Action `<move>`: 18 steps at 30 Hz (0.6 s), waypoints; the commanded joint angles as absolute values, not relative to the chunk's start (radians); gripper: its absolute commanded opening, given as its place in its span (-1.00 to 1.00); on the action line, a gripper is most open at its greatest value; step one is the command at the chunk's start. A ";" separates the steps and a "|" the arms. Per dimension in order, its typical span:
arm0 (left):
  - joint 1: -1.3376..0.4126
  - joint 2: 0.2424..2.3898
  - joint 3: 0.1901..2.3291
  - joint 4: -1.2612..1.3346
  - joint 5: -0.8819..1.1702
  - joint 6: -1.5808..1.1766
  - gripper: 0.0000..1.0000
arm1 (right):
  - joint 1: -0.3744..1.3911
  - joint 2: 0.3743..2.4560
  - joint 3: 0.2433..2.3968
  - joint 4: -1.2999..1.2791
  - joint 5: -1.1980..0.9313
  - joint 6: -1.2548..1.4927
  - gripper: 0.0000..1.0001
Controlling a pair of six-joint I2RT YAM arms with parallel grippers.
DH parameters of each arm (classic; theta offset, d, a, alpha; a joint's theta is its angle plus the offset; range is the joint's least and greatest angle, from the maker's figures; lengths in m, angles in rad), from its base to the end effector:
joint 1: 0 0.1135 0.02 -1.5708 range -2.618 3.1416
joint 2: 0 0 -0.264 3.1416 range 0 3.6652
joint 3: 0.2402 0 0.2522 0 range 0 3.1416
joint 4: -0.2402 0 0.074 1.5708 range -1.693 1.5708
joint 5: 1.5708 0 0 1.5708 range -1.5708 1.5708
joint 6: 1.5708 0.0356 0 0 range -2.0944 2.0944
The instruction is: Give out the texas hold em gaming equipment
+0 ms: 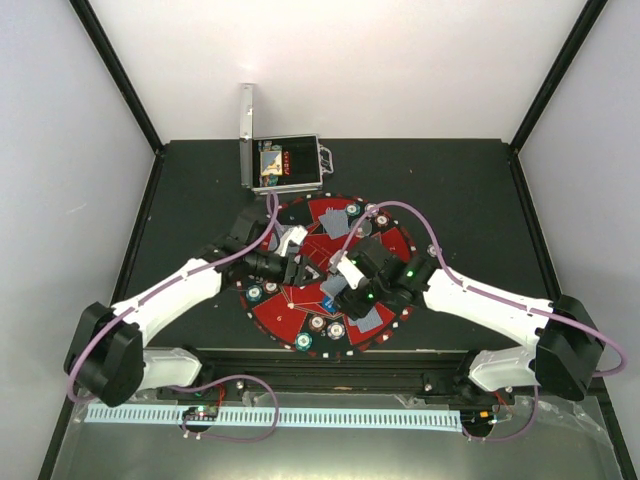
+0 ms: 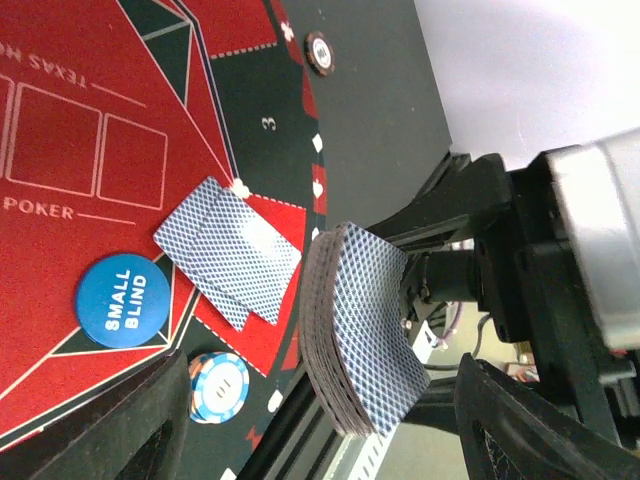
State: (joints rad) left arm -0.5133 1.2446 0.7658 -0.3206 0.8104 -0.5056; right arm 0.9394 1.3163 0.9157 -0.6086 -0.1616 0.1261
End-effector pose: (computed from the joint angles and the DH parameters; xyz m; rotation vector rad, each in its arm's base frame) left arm 0.2044 -0.1448 0.2333 0.4420 2.4813 -1.4215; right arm 0.1492 0.2138 0.2363 -1.1172 2.4360 0.5794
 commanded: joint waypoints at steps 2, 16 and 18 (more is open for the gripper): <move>-0.508 1.335 0.814 -0.275 0.923 -0.483 0.47 | 0.956 1.314 0.957 -0.595 -0.199 0.088 0.25; -0.511 1.445 0.852 -0.323 0.934 -0.425 0.15 | 0.962 1.312 0.952 -0.586 -0.217 0.083 0.25; -0.510 1.444 0.856 -0.348 0.918 -0.408 0.09 | 0.963 1.309 0.950 -0.586 -0.214 0.083 0.25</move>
State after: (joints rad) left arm -0.5137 1.4364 0.8139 -0.3111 0.9169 -0.4530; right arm 0.9543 1.3174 0.9310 -0.6086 -0.2043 0.0963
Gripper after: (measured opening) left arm 0.572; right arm 0.628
